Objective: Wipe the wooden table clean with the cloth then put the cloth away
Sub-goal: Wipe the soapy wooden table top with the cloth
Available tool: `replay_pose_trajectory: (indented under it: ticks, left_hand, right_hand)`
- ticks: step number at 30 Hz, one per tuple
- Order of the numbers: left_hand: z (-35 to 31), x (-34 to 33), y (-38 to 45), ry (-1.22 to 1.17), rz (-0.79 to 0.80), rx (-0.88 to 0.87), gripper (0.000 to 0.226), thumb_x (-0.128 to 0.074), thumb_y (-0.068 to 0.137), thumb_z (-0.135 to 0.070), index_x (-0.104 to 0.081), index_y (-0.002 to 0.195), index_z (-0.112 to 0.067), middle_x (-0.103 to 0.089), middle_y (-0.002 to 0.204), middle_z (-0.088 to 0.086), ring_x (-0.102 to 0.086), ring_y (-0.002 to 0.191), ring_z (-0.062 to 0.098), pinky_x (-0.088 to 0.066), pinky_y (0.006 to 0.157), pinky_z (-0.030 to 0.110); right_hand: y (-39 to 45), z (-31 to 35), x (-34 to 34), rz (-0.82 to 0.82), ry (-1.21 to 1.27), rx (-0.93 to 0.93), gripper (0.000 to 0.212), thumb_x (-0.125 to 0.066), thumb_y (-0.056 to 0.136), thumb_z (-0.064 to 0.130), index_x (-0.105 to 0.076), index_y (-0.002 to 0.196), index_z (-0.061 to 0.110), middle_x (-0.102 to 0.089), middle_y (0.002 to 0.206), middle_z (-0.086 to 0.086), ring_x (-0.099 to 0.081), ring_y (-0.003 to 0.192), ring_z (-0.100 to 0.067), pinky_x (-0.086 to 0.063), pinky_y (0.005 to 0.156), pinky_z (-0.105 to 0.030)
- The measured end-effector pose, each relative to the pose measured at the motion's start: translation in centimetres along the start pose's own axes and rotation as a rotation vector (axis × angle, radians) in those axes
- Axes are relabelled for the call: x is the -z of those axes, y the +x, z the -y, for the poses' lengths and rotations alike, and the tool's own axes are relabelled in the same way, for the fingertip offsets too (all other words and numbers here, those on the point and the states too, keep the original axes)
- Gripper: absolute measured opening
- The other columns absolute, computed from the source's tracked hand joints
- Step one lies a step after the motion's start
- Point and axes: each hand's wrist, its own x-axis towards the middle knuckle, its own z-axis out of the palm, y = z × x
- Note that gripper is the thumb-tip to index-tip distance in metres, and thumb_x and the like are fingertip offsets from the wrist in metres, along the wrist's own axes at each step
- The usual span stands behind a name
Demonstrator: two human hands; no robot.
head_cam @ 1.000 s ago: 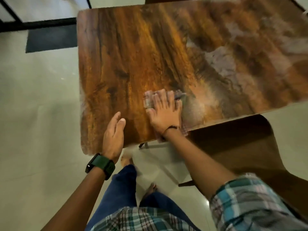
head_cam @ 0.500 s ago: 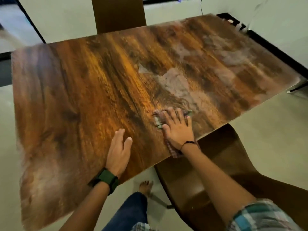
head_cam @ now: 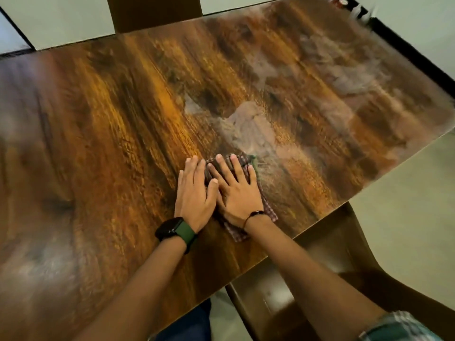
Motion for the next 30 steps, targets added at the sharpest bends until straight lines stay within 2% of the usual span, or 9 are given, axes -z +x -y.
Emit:
replay_pose_trajectory:
  ticks: [2, 9, 12, 14, 19, 21, 23, 25, 30]
  left_hand:
    - [0.0, 0.1, 1.9, 0.076, 0.015, -0.023, 0.066, -0.021, 0.087, -0.04, -0.021, 0.144, -0.007, -0.014, 0.155, 0.01, -0.004, 0.143, 0.02, 0.004, 0.114, 0.032]
    - [0.9, -1.2, 4.8, 0.305, 0.02, -0.041, 0.07, -0.012, 0.087, -0.045, -0.019, 0.144, -0.006, -0.016, 0.154, 0.013, -0.008, 0.143, 0.024, -0.003, 0.116, 0.042]
    - [0.7, -1.5, 4.9, 0.261, 0.021, -0.055, 0.074, -0.01, 0.085, -0.049, -0.016, 0.145, -0.006, -0.014, 0.154, 0.013, -0.007, 0.143, 0.024, -0.001, 0.115, 0.041]
    - [0.6, -1.3, 5.0, 0.198, 0.006, -0.049, 0.075, -0.01, 0.086, -0.051, -0.01, 0.146, -0.006, -0.009, 0.155, 0.011, -0.002, 0.144, 0.021, 0.001, 0.116, 0.039]
    - [0.9, -0.9, 5.3, 0.011, -0.137, 0.025, 0.076, -0.014, 0.088, -0.058, -0.005, 0.146, -0.01, -0.003, 0.156, 0.01, 0.002, 0.143, 0.017, 0.006, 0.115, 0.028]
    - [1.0, -0.7, 5.3, -0.024, -0.149, 0.044, 0.079, -0.009, 0.087, -0.064, -0.004, 0.146, -0.011, 0.001, 0.156, 0.008, 0.004, 0.143, 0.015, 0.011, 0.113, 0.02]
    - [0.9, -0.7, 5.1, -0.023, -0.113, 0.021, 0.081, -0.005, 0.085, -0.068, -0.002, 0.146, -0.015, 0.005, 0.155, 0.003, 0.007, 0.142, 0.009, 0.012, 0.112, 0.02]
    - [0.7, -0.9, 4.8, -0.034, -0.088, 0.007, 0.083, -0.002, 0.084, -0.069, -0.003, 0.145, -0.014, 0.005, 0.153, 0.0, 0.007, 0.142, 0.008, 0.011, 0.113, 0.022]
    - [0.6, -0.8, 4.7, -0.021, -0.074, -0.033, 0.085, 0.001, 0.083, -0.069, -0.007, 0.145, -0.01, 0.001, 0.154, 0.003, 0.004, 0.143, 0.012, 0.011, 0.115, 0.026]
  right_hand:
    - [1.1, -3.0, 0.7, -0.018, 0.023, 0.004, 0.063, -0.004, 0.09, 0.052, -0.01, 0.15, 0.034, 0.0, 0.159, 0.009, 0.007, 0.146, -0.02, 0.003, 0.115, -0.052]
    - [6.4, -16.5, 3.7, -0.051, 0.102, -0.454, 0.055, -0.018, 0.099, 0.049, -0.008, 0.151, 0.033, 0.008, 0.159, 0.008, 0.012, 0.145, -0.018, 0.006, 0.116, -0.05]
    - [9.5, -16.0, 4.1, -0.077, 0.117, -0.624, 0.058, -0.018, 0.099, 0.048, -0.008, 0.152, 0.027, 0.01, 0.159, 0.004, 0.013, 0.145, -0.023, 0.005, 0.115, -0.053]
    - [11.8, -11.8, 3.7, -0.093, 0.095, -0.523, 0.059, -0.016, 0.099, 0.05, -0.007, 0.152, 0.026, 0.01, 0.159, 0.001, 0.014, 0.145, -0.026, 0.008, 0.114, -0.055]
    - [15.7, 1.1, 2.7, 0.002, -0.009, 0.074, 0.054, -0.016, 0.102, 0.043, 0.002, 0.151, 0.028, 0.014, 0.158, 0.003, 0.016, 0.144, -0.027, 0.004, 0.114, -0.056]
    - [16.6, 1.5, 2.8, 0.025, -0.019, 0.191, 0.053, -0.018, 0.102, 0.044, -0.001, 0.15, 0.031, 0.011, 0.159, 0.006, 0.014, 0.145, -0.024, 0.007, 0.113, -0.054]
    - [17.5, -0.8, 3.2, 0.015, 0.01, 0.21, 0.052, -0.019, 0.101, 0.046, -0.006, 0.15, 0.033, 0.006, 0.159, 0.008, 0.011, 0.146, -0.02, 0.008, 0.113, -0.052]
    - [18.4, -4.7, 4.0, -0.02, 0.08, 0.071, 0.052, -0.02, 0.1, 0.046, -0.01, 0.15, 0.033, 0.004, 0.159, 0.009, 0.009, 0.146, -0.019, 0.006, 0.115, -0.052]
    - [20.4, -12.6, 5.1, -0.108, 0.138, -0.481, 0.054, -0.016, 0.099, 0.048, -0.011, 0.151, 0.031, 0.005, 0.159, 0.007, 0.01, 0.146, -0.021, 0.005, 0.115, -0.053]
